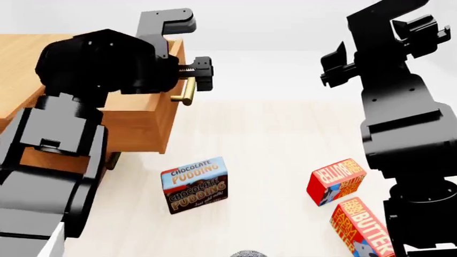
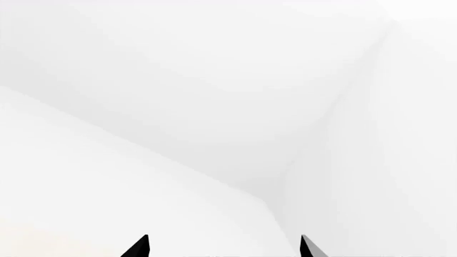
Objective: Put the bowl in the top drawer of the cabinet.
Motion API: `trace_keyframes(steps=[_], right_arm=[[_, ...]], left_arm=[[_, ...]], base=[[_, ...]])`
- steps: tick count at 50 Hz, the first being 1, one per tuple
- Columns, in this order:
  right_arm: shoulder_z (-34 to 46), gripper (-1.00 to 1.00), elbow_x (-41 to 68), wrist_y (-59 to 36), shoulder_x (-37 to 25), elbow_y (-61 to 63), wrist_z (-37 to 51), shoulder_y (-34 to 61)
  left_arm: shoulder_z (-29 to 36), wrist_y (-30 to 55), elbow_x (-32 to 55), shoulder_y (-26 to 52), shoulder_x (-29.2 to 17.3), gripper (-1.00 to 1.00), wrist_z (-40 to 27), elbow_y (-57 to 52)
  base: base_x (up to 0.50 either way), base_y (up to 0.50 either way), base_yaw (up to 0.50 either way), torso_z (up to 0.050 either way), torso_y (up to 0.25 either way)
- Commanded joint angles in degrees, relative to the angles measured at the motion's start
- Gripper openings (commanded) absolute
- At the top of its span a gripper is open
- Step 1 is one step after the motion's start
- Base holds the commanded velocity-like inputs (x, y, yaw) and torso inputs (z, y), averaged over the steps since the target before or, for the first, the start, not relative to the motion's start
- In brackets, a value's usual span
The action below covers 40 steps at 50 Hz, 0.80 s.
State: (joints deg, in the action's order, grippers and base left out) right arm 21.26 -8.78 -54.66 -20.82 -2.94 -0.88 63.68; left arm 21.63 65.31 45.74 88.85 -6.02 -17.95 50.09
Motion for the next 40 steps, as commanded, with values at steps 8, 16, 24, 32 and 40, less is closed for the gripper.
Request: trace_keyframes(steps=[8, 16, 24, 32, 40], right_arm=[[0.3, 1.00, 0.1, 0.0, 0.2, 0.0, 0.1, -0.3], [-0.1, 1.00, 0.4, -0.1, 0.1, 1.2, 0.4, -1.8], [-4.2, 1.00, 1.9, -3.7, -0.8, 10.1, 0.0, -5.1], [-6.5, 1.00, 2.5, -6.3, -1.2, 14.7, -0.2, -6.1], [-8.2, 1.00, 2.4, -6.0, -0.9, 15.2, 0.9, -5.3]], left_arm=[[-11.7, 4.4, 19.8, -0.4, -1.9, 1.00, -9.1, -26.6], [-17.5, 9.2, 28.0, -2.8, -3.1, 1.00, -18.3, -39.2], [-21.6, 13.8, 36.7, -6.9, -4.3, 1.00, -26.5, -46.7], [-23.7, 17.6, 47.9, -14.5, -5.2, 1.00, -35.3, -51.7], [-22.5, 20.2, 54.8, -22.3, -7.8, 1.00, -37.6, -59.8]], base=[[0.00, 0.00, 0.00, 0.000, 0.004], [0.00, 0.00, 0.00, 0.000, 0.000], [0.00, 0.00, 0.00, 0.000, 0.000], [0.00, 0.00, 0.00, 0.000, 0.000], [0.00, 0.00, 0.00, 0.000, 0.000]])
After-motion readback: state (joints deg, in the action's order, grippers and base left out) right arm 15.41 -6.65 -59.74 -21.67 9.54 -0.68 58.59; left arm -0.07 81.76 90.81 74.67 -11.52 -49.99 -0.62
